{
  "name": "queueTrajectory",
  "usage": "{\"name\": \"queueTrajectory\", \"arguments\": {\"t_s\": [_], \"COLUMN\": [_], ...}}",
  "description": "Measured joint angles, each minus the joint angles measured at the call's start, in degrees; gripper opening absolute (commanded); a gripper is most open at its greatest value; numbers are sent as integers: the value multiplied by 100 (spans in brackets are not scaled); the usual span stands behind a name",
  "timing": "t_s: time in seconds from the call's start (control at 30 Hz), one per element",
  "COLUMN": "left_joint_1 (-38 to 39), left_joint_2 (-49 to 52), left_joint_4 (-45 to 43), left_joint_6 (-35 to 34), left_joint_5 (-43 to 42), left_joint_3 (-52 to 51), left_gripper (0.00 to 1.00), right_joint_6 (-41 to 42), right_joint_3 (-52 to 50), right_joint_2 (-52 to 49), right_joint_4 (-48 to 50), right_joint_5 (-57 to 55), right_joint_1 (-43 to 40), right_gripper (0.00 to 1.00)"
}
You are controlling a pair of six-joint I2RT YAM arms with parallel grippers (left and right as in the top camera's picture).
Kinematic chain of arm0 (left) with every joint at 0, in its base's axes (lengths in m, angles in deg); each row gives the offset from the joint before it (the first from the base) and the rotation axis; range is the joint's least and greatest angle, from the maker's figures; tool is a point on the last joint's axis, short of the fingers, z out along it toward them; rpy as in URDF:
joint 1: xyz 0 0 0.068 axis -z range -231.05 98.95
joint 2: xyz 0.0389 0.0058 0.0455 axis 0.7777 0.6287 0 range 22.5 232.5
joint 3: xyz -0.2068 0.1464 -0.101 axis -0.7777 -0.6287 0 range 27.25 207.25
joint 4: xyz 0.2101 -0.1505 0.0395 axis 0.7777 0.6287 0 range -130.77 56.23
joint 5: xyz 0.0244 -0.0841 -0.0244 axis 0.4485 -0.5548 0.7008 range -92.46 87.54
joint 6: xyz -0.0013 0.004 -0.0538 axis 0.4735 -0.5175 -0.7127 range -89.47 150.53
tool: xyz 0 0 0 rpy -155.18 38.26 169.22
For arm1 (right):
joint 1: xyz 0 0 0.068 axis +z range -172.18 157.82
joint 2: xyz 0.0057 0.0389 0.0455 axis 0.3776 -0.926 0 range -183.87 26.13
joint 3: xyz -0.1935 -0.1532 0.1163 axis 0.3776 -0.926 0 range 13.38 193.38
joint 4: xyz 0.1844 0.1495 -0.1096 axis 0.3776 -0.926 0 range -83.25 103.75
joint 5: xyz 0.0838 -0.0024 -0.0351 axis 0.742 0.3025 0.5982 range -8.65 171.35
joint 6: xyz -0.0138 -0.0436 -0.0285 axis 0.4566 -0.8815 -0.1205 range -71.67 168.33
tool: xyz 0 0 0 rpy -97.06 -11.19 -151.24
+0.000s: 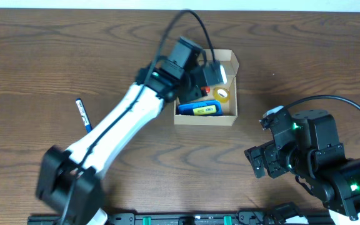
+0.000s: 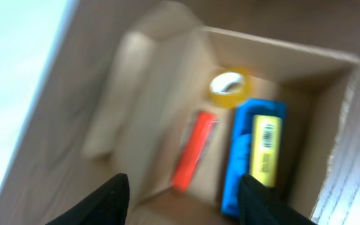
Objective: Pack container
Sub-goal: 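Open the left gripper to drop the highlighter and withdraw, then lower the left gripper onto the black-capped marker and grasp it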
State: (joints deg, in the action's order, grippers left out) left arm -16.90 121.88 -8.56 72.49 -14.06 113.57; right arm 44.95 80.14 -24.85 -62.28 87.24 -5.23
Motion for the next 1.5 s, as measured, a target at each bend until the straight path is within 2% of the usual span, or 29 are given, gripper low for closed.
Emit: {"name": "queueTrajectory", "arguments": {"t_s": [0.17,0.23,0.43,0.53,0.67,0.8,1.1,1.5], "left_joint_1": [-442,-673,-1449,-1685,-1980,-2022,-2022,-2022], "left_joint_2": [-852,-1165,-1622,-1578,-1445,-1137,-313,553], "left_joint_4": [407,656,1845,2100,2310,2264,1580,931], "left_joint_6": [-1185,-1508,-1978,-2116,-2323,-2439,-2555,-2758], "left_joint_5": [531,651,815,828,868,879,573,446], "left_joint_3": [234,267,304,297,129,-258,-1082,-1281], "left_gripper": [57,61,62,69,70,68,69,69], "right_joint_6": [-2,0,0,0,0,0,0,0], "right_joint_3": [0,0,0,0,0,-2,-2,-2], "right_joint_2": [0,0,0,0,0,0,0,0], "right_joint_4": [0,0,0,0,0,0,0,0], "right_joint_5": [0,0,7,9,11,11,11,11], "right_joint_1": [0,0,0,0,0,0,0,0], "right_gripper": [99,99,99,99,99,99,99,99]}}
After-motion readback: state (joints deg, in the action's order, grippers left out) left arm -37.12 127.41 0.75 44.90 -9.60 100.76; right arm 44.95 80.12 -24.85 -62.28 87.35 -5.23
